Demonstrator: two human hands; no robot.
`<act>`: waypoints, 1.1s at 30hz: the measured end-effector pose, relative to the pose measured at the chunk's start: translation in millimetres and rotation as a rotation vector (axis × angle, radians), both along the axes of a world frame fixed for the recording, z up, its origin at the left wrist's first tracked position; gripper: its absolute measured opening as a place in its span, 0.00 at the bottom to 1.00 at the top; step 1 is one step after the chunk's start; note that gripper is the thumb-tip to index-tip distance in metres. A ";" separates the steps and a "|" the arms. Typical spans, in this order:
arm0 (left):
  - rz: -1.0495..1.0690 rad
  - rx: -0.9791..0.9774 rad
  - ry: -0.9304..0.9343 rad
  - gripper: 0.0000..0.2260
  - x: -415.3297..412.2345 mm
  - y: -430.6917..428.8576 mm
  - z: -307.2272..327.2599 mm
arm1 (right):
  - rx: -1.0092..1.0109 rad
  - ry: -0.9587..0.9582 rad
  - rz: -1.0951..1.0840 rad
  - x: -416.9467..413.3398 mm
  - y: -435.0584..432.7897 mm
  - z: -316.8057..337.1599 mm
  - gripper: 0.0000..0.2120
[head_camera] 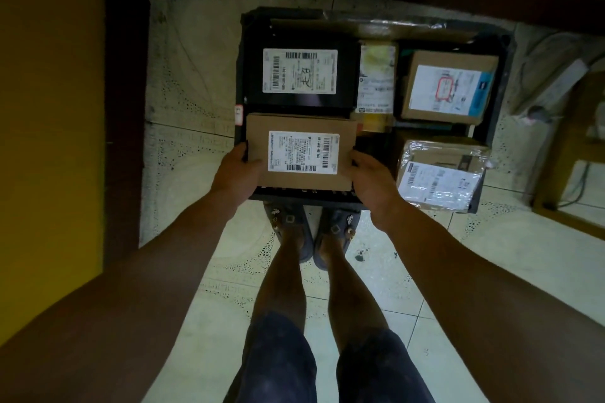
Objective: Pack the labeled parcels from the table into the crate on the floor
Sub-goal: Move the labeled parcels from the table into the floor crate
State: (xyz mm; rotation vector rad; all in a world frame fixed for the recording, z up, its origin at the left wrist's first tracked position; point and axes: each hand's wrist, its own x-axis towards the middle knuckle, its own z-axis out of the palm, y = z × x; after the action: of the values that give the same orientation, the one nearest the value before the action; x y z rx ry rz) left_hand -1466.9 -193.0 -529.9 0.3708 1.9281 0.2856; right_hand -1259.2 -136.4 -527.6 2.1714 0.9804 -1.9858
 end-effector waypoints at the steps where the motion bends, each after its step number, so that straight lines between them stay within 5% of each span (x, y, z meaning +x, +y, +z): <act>1: -0.001 0.001 0.003 0.19 0.3 0.6 0.8 | -0.001 0.004 0.007 0.9 -0.6 0.4 0.13; 14: 0.069 0.176 -0.045 0.14 10.8 4.8 92.8 | 0.080 -0.006 -0.126 22.3 5.0 103.9 0.08; 17: -0.047 0.202 -0.092 0.15 27.4 11.6 142.1 | 0.129 -0.013 -0.213 33.1 -0.4 161.7 0.15; 33: -0.383 0.477 -0.522 0.06 204.9 59.4 435.1 | 0.600 -0.143 -0.622 179.0 -69.0 460.2 0.11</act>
State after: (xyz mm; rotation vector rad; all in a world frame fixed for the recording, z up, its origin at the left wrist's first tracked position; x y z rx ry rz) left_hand -1262.0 -133.6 -94.8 0.8742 1.2324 0.5306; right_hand -1080.1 -205.4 -67.3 3.2261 1.0771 -1.8453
